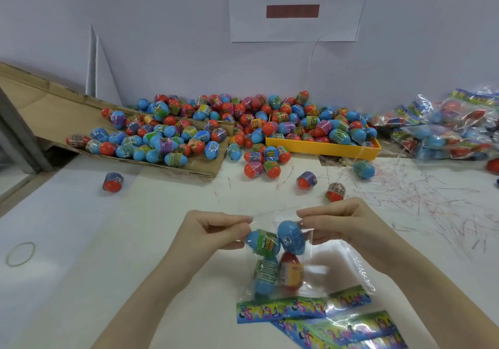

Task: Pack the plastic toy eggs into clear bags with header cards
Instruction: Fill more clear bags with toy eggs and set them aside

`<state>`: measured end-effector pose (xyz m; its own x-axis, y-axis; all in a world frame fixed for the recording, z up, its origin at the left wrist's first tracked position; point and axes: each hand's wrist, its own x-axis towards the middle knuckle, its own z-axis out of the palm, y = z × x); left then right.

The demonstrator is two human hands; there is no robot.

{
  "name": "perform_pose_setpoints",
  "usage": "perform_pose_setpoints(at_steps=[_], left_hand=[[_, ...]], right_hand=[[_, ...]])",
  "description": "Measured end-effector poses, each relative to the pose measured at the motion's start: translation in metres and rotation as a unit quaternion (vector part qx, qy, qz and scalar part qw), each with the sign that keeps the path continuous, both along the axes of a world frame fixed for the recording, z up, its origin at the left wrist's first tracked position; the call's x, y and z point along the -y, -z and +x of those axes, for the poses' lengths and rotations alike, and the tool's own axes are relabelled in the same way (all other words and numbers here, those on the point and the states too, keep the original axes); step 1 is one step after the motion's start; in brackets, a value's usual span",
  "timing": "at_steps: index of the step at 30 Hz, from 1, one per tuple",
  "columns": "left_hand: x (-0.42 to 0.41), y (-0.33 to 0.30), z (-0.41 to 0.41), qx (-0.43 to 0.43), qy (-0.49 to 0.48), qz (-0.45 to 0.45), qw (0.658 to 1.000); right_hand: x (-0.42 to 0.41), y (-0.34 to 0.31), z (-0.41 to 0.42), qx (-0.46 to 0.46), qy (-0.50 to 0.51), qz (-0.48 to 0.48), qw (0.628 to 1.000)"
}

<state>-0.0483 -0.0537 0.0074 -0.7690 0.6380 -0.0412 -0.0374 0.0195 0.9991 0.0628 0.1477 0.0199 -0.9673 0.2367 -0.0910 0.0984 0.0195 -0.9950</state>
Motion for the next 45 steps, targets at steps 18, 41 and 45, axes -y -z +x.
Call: perform_pose_setpoints(at_steps=[18, 41, 45], left_hand=[[0.004, 0.007, -0.028, -0.003, 0.115, 0.002, 0.993], [0.004, 0.018, -0.028, -0.074, 0.134, 0.007, 0.988], [0.002, 0.017, -0.025, -0.094, 0.11, -0.012, 0.989]], right_hand=[[0.002, 0.007, 0.0, -0.056, -0.005, 0.033, 0.998], [0.008, 0.01, -0.009, -0.114, -0.037, 0.218, 0.969], [0.008, 0.01, -0.01, -0.122, -0.035, 0.268, 0.955]])
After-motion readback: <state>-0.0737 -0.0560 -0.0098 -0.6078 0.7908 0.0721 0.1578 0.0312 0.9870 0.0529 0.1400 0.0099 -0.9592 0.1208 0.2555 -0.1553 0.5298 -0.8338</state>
